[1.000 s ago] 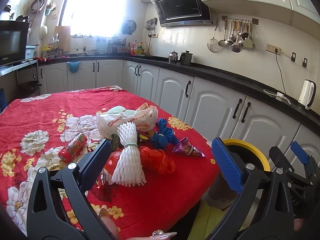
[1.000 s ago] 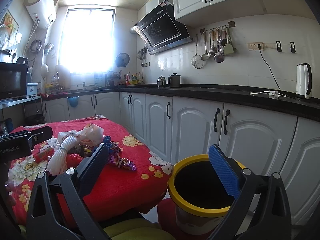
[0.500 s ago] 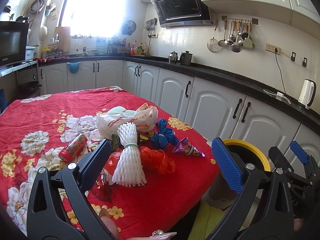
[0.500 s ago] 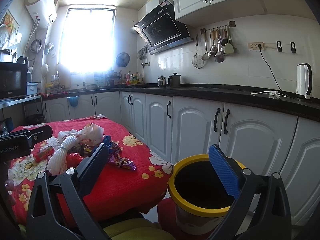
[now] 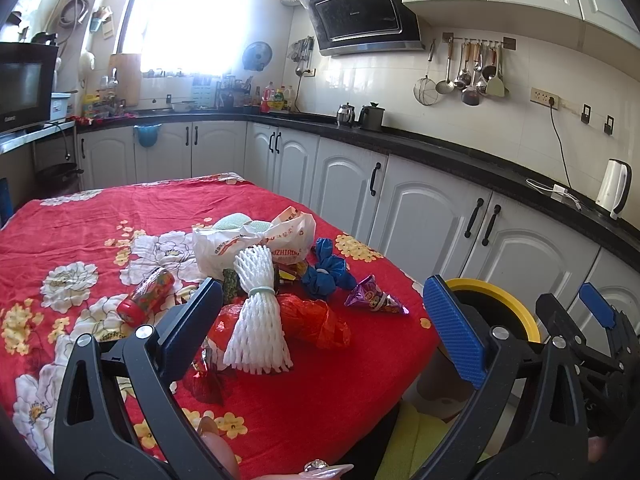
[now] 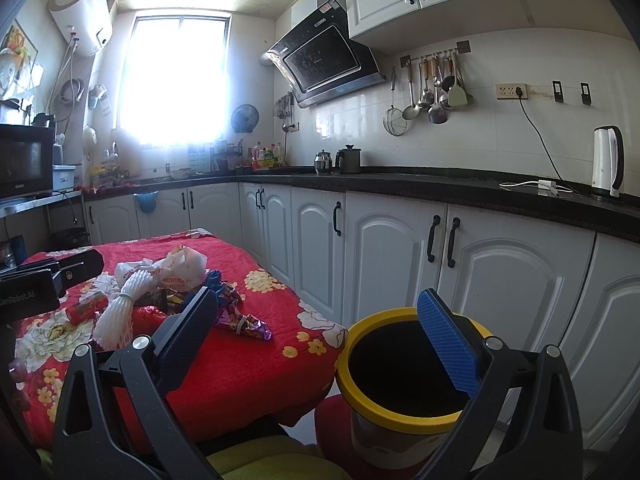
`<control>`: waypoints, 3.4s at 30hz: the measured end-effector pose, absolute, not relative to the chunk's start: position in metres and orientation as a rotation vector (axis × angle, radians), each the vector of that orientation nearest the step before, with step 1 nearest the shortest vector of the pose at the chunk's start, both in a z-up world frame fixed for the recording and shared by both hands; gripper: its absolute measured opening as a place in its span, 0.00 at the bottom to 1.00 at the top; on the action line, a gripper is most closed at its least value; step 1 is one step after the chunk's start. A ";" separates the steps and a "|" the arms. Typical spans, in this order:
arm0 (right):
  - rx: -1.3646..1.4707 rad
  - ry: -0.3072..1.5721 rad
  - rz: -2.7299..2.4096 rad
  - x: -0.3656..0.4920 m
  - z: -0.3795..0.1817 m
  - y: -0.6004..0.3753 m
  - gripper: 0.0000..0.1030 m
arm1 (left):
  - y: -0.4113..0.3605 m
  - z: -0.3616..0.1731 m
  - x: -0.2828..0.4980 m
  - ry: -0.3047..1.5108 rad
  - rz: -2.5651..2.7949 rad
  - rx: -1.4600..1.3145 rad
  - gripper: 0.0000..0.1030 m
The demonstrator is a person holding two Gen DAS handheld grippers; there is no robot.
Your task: Collect trash
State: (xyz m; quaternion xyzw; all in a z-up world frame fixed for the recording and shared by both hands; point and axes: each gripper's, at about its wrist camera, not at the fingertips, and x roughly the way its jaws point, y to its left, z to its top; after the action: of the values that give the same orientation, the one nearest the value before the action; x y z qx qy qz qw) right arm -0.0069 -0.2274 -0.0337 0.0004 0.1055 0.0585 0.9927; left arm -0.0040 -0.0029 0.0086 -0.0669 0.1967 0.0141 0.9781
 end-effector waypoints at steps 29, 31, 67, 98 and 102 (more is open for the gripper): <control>-0.066 0.287 0.369 0.015 -0.027 -0.185 0.94 | 0.028 0.012 0.001 0.400 0.122 -0.183 0.90; -0.085 0.301 0.403 0.020 -0.025 -0.174 0.94 | 0.040 0.012 0.002 0.393 0.148 -0.194 0.90; -0.142 0.793 0.725 0.142 -0.060 -0.009 0.65 | 0.194 -0.057 0.095 0.812 0.177 -0.199 0.76; 0.132 0.740 0.794 0.137 -0.017 -0.084 0.22 | 0.194 -0.038 0.084 0.783 0.114 -0.266 0.26; 0.157 0.706 0.751 0.140 -0.011 -0.108 0.22 | 0.177 -0.014 0.078 0.724 0.079 -0.253 0.26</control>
State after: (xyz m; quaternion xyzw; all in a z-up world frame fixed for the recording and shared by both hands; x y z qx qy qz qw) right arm 0.1397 -0.1079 -0.0108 0.0749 0.3373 0.3586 0.8672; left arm 0.0785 0.1766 -0.0139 -0.1235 0.3531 0.0387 0.9266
